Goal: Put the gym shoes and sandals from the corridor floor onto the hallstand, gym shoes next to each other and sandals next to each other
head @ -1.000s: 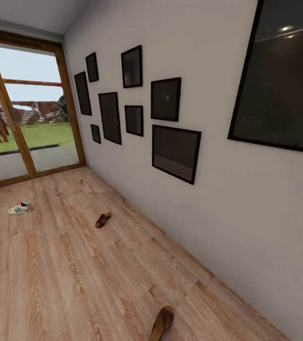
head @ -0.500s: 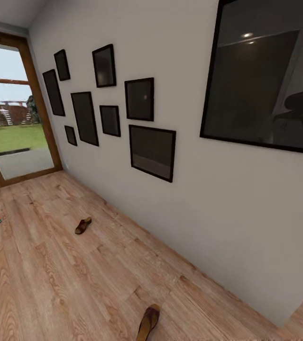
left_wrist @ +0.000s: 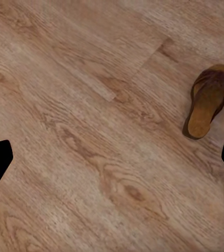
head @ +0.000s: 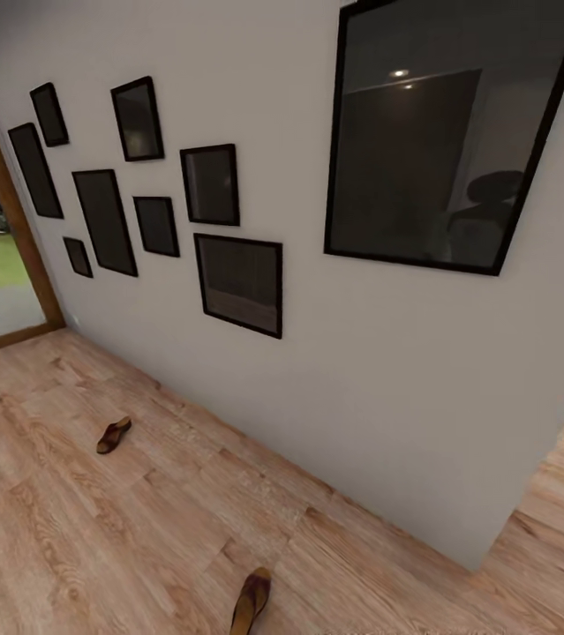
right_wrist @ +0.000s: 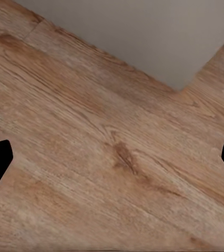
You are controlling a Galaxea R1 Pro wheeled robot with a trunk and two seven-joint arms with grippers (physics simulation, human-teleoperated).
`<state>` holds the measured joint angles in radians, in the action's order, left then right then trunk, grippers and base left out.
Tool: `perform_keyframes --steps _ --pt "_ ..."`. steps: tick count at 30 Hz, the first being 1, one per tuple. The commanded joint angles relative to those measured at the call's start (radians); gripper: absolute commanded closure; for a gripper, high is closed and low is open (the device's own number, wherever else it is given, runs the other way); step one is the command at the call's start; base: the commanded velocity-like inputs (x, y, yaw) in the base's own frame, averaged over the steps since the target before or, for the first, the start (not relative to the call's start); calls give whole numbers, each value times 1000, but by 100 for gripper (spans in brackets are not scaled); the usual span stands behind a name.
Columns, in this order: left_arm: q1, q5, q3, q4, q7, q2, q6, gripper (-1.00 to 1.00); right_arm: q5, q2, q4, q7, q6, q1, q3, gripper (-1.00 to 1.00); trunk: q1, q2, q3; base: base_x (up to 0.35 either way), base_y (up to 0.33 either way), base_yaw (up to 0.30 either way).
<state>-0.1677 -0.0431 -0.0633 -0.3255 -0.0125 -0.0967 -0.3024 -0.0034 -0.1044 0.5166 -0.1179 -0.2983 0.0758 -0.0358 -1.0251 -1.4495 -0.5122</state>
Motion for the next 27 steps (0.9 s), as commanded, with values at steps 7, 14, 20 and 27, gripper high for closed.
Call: perform_keyframes --steps 7,14,20,27 --pt "-1 -4 -1 1 -1 0 -3 -100 -1 0 -1 -1 -2 1 0 -100 0 0 -1 0 0 -296" --pt "-1 -4 -1 2 -1 0 -3 -100 -1 0 -1 0 -2 1 1 -100 0 0 -1 0 0 -296" --pt "-1 -4 -1 1 -1 0 -3 -100 -1 0 -1 0 -2 1 1 -100 0 0 -1 0 0 -296" --pt "-1 -5 -2 1 0 0 -3 -100 -1 0 0 0 -4 1 0 -100 0 0 -1 0 0 -296"
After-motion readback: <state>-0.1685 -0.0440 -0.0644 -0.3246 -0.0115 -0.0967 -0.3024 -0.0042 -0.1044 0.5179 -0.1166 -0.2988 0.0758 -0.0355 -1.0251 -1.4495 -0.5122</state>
